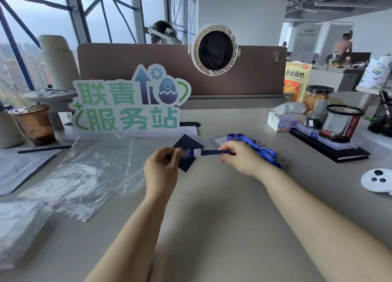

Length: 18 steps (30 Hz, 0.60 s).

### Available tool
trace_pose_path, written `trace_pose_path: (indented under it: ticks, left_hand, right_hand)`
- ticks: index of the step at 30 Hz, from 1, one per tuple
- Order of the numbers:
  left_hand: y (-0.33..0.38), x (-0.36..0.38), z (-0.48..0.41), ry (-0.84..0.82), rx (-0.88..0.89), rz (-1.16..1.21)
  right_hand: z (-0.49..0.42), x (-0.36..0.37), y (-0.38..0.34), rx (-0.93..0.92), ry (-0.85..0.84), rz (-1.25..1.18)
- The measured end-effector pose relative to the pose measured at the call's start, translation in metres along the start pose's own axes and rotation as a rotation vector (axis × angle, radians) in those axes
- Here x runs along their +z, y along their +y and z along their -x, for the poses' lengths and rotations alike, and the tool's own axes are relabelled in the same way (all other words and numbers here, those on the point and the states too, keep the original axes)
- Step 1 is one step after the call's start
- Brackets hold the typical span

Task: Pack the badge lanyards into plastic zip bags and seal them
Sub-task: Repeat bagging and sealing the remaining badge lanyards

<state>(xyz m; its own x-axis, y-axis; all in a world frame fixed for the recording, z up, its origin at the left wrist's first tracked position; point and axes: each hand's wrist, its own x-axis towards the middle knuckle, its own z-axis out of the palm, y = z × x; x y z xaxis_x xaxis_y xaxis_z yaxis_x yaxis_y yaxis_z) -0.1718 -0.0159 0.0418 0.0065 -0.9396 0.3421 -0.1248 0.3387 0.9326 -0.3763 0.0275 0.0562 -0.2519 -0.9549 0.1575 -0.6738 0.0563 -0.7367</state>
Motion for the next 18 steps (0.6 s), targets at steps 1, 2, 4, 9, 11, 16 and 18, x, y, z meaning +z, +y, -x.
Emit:
trace_pose_path:
  ticks: [1,2,4,9,11,16,18]
  left_hand:
    - [0.000,-0.003,-0.001,0.025,-0.006,0.008]
    - [-0.001,-0.006,-0.002,0.054,-0.015,0.015]
    - [-0.004,-0.011,-0.001,0.115,-0.046,0.036]
    - [-0.007,-0.013,0.002,0.103,-0.104,0.069]
    - [-0.007,-0.009,0.001,0.060,-0.121,0.077]
    - [-0.005,-0.006,0.006,0.003,-0.121,0.066]
    - [-0.004,-0.006,0.007,-0.004,-0.109,0.063]
  right_hand:
    - [-0.002,-0.008,-0.003,-0.023,0.056,0.100]
    - [-0.004,-0.016,-0.006,-0.037,0.109,0.218]
    - [-0.004,-0.028,-0.009,-0.043,0.186,0.479]
    - [0.003,-0.039,0.001,0.097,0.240,0.096]
    - [0.004,-0.045,-0.016,0.067,0.241,-0.278]
    - [0.010,-0.054,-0.046,-0.050,0.093,-0.860]
    - [0.016,-0.049,-0.043,0.008,0.071,-0.791]
